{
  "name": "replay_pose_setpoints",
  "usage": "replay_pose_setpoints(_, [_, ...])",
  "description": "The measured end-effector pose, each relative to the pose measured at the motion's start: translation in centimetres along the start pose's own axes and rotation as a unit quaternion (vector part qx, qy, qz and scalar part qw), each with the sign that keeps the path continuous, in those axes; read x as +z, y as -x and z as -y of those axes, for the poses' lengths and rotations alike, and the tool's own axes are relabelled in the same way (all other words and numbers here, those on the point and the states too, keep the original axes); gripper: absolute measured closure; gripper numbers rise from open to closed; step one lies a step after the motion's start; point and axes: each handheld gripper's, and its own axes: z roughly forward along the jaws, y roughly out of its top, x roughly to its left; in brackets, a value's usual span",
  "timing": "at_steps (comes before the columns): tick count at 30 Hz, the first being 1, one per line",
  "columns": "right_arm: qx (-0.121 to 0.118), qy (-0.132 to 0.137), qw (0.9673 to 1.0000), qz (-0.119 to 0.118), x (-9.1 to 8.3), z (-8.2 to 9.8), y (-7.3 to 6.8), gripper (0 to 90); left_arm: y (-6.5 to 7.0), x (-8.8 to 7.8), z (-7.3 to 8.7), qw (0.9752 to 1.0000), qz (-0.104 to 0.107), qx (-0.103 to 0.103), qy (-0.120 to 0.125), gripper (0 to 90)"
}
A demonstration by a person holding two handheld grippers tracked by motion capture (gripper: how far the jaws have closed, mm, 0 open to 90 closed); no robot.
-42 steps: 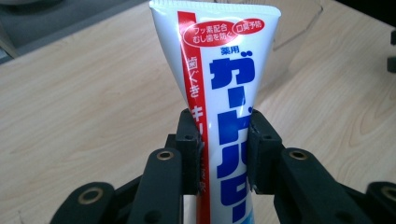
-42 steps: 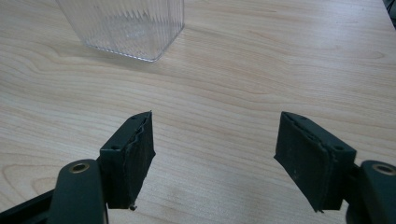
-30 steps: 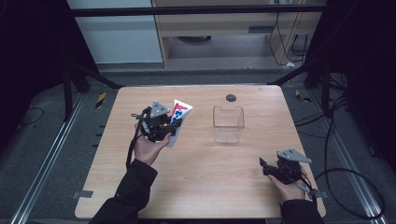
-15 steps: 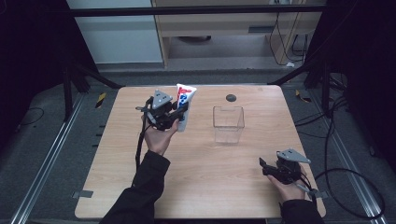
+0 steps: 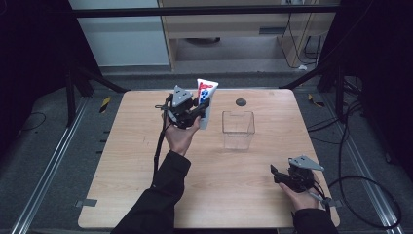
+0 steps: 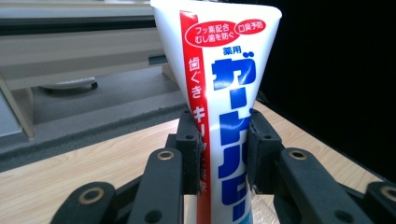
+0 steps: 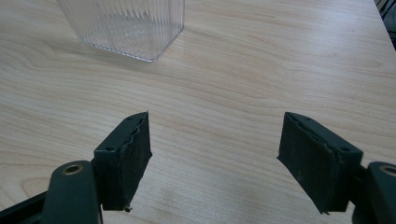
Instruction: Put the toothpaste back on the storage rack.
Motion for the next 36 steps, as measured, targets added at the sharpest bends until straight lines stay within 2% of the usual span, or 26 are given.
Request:
replay_pose_setpoints(8, [0.002,0.001,1.0,0.0,0.0,0.0,0.0,24.9,1.1,2.0,0.2,0.9999,0.014,-0.001,0.001,70.1])
replay_pose_setpoints(19, [0.002,0.002,1.0,-0.001,0.0,0.0,0.1,24.9,2.5,4.3,-0.5,0.9994,0.029,-0.001,0.018,70.1])
replay_pose_setpoints(27, [0.0,0.006,1.0,-0.003,0.0,0.0,0.0,25.2,3.6,6.0,0.0,0.999,0.041,-0.003,0.018,70.1])
replay_pose_setpoints(36, [0.0,0.005,1.0,-0.004,0.0,0.0,0.0,25.4,4.1,7.6,0.8,0.9987,0.048,-0.002,0.013,70.1])
